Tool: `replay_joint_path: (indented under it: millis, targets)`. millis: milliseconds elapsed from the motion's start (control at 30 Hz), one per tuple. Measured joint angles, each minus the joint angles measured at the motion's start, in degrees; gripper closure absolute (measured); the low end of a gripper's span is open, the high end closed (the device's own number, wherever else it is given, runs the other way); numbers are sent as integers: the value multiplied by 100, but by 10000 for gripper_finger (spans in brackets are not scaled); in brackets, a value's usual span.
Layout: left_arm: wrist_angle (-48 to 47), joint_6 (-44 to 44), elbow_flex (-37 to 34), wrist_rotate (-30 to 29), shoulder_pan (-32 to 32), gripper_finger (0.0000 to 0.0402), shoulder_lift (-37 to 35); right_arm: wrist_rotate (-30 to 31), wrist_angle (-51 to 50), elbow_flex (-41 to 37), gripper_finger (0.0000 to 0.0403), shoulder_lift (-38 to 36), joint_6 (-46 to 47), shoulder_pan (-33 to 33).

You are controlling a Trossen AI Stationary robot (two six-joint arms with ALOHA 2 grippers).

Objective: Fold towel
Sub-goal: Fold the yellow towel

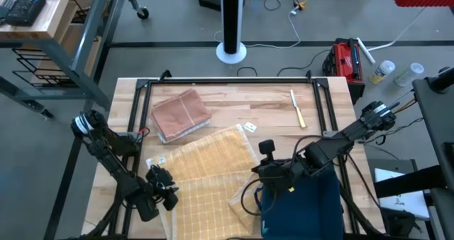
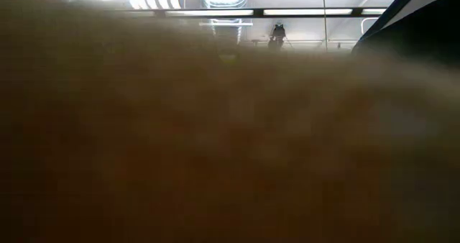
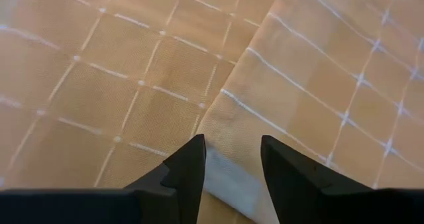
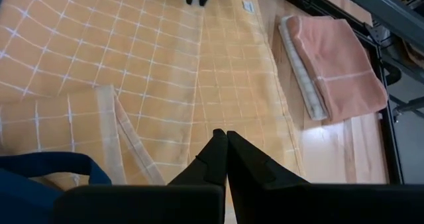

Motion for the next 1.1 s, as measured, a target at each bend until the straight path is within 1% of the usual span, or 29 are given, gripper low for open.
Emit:
replay_joint_path:
  millis: [67, 133, 233, 433, 567, 600, 700, 800, 967, 1100]
  targets:
    - [-277, -52, 142, 249, 6, 261, -2, 0, -3, -14, 400, 0, 42, 0]
    - [-695, -358, 283, 504, 23, 260, -2, 1, 2, -31, 400, 0, 55, 0]
    - [-1192, -720, 460, 600, 22, 260, -2, 0, 0, -68, 400, 0, 239, 0]
    - [-1270, -875, 558, 649, 21, 270, -2, 0, 128, -223, 400, 0, 339, 0]
    - [-1264, -1202, 462, 1301, 21, 274, -4, -4, 454, -395, 400, 0, 184, 0]
    - [-1276, -1252, 415, 1340, 13, 274, -4, -17, 527, -427, 400, 0, 118, 0]
    - [-1250, -1268, 350, 1089, 8, 272, 6, -24, 635, -485, 400, 0, -24, -4]
    - [-1142, -1061, 342, 920, 23, 269, 9, -22, 641, -485, 400, 0, -28, -37]
    - [-1040, -1023, 342, 892, 21, 267, 7, -24, 640, -485, 400, 0, 5, -61]
    - [-948, -1000, 342, 882, 21, 276, 7, -26, 640, -485, 400, 0, 48, -59]
